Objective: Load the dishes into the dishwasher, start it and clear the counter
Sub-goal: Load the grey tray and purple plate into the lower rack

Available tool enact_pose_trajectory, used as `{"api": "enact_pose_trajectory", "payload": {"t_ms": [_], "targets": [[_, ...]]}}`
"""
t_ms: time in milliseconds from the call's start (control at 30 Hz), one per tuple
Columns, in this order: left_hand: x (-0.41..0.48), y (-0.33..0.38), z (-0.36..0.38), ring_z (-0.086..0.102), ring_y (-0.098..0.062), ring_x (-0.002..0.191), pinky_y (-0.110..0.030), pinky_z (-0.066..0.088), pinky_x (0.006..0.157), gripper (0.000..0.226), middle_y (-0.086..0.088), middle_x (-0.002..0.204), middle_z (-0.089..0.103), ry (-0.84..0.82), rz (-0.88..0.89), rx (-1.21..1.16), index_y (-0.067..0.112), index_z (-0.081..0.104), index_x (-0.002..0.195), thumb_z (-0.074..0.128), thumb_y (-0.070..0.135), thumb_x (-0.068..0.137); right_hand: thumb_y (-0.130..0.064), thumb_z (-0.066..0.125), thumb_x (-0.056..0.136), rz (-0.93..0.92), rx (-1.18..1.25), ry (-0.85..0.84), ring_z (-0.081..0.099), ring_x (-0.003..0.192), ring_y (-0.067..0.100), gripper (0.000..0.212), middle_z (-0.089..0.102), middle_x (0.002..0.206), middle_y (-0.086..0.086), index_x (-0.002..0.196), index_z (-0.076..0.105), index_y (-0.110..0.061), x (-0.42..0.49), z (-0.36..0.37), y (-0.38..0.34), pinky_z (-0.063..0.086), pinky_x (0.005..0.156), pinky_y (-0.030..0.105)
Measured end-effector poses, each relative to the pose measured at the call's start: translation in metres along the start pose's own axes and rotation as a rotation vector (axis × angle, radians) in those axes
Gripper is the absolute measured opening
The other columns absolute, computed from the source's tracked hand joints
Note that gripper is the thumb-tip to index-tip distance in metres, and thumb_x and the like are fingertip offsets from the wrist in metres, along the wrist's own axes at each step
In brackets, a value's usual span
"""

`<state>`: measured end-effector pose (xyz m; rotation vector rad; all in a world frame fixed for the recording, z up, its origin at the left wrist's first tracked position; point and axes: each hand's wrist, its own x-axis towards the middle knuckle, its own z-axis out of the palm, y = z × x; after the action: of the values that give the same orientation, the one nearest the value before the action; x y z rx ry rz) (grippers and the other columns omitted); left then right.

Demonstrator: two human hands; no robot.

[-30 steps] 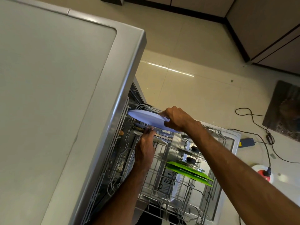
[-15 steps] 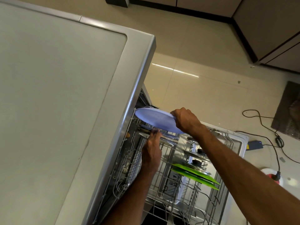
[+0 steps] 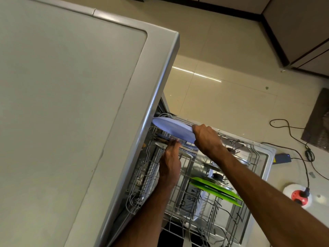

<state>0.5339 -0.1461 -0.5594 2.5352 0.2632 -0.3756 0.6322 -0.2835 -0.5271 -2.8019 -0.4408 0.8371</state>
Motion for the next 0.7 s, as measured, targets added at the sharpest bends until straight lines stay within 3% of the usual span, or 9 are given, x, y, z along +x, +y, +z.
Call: {"api": "enact_pose_trajectory", "payload": {"t_ms": [133, 200, 267, 300, 400, 467, 533, 633, 700], "targets": [[-0.001, 0.003, -0.004, 0.066, -0.023, 0.118, -0.027, 0.053, 0.093, 0.04, -0.011, 0.135, 0.064, -0.018, -0.01, -0.002, 0.01, 0.063, 0.126, 0.057, -0.009, 0.092, -0.003, 0.053, 0.096, -0.105, -0.048, 0.011, 0.058, 0.099, 0.036, 0.025, 0.06, 0.115, 0.02, 0.121, 0.053, -0.003, 0.009, 0.008, -0.015, 0.039, 0.078, 0.042], [-0.001, 0.002, -0.004, 0.067, -0.023, 0.115, -0.027, 0.055, 0.09, 0.041, -0.011, 0.135, 0.063, -0.021, -0.016, -0.01, 0.011, 0.062, 0.129, 0.059, -0.007, 0.092, -0.008, 0.051, 0.1, -0.089, -0.097, -0.09, 0.059, 0.097, 0.03, 0.022, 0.06, 0.117, 0.015, 0.122, 0.051, -0.006, 0.008, 0.019, -0.016, 0.047, 0.084, 0.039], [-0.001, 0.002, -0.003, 0.068, -0.023, 0.112, -0.027, 0.056, 0.088, 0.041, -0.012, 0.133, 0.064, -0.037, -0.022, -0.016, 0.012, 0.06, 0.131, 0.061, -0.004, 0.093, -0.01, 0.052, 0.1, -0.078, -0.127, -0.126, 0.058, 0.091, 0.024, 0.02, 0.061, 0.114, 0.011, 0.12, 0.051, -0.009, 0.003, 0.034, -0.016, 0.048, 0.079, 0.033], [0.0, 0.002, -0.003, 0.069, -0.023, 0.111, -0.027, 0.057, 0.088, 0.04, -0.012, 0.132, 0.065, -0.036, -0.026, -0.019, 0.012, 0.06, 0.131, 0.061, -0.003, 0.094, -0.008, 0.061, 0.095, -0.093, -0.134, -0.086, 0.058, 0.083, 0.024, 0.02, 0.063, 0.106, 0.012, 0.114, 0.055, -0.008, 0.002, 0.041, -0.015, 0.045, 0.07, 0.031], [0.002, 0.002, -0.001, 0.07, -0.023, 0.107, -0.025, 0.057, 0.086, 0.04, -0.013, 0.131, 0.065, -0.025, -0.032, -0.018, 0.011, 0.061, 0.131, 0.061, -0.004, 0.093, 0.001, 0.091, 0.052, -0.144, -0.133, 0.008, 0.055, 0.049, 0.027, 0.041, 0.06, 0.068, 0.013, 0.082, 0.063, -0.005, 0.006, 0.043, -0.003, 0.03, 0.047, 0.027], [0.002, 0.004, -0.001, 0.069, -0.022, 0.108, -0.02, 0.053, 0.087, 0.042, -0.013, 0.131, 0.065, -0.032, -0.026, -0.006, 0.011, 0.06, 0.131, 0.062, -0.004, 0.092, -0.004, 0.076, 0.078, -0.117, -0.113, -0.044, 0.064, 0.076, 0.033, 0.03, 0.065, 0.094, 0.019, 0.105, 0.061, -0.002, 0.009, 0.039, 0.006, 0.036, 0.06, 0.033], [0.003, 0.003, -0.002, 0.068, -0.02, 0.112, -0.013, 0.044, 0.087, 0.043, -0.011, 0.132, 0.065, -0.024, -0.02, -0.019, 0.012, 0.06, 0.132, 0.063, -0.003, 0.093, -0.009, 0.054, 0.096, -0.073, -0.057, -0.122, 0.061, 0.102, 0.031, 0.029, 0.06, 0.118, 0.016, 0.125, 0.052, -0.005, 0.011, 0.047, 0.009, 0.037, 0.075, 0.035], [0.004, -0.004, 0.001, 0.063, -0.02, 0.119, -0.013, 0.036, 0.095, 0.046, -0.008, 0.133, 0.064, -0.021, -0.013, 0.008, 0.015, 0.06, 0.133, 0.066, -0.002, 0.091, -0.009, 0.057, 0.093, -0.022, 0.011, -0.135, 0.06, 0.104, 0.034, 0.031, 0.06, 0.118, 0.015, 0.123, 0.053, -0.006, 0.004, 0.056, 0.009, 0.044, 0.083, 0.039], [0.003, -0.009, 0.004, 0.059, -0.023, 0.125, -0.024, 0.039, 0.107, 0.051, -0.01, 0.137, 0.062, -0.03, 0.007, 0.032, 0.014, 0.059, 0.136, 0.066, -0.005, 0.088, -0.007, 0.062, 0.087, 0.019, 0.113, -0.087, 0.06, 0.102, 0.039, 0.035, 0.062, 0.116, 0.019, 0.122, 0.058, -0.004, 0.002, 0.063, 0.013, 0.048, 0.083, 0.044]]}}
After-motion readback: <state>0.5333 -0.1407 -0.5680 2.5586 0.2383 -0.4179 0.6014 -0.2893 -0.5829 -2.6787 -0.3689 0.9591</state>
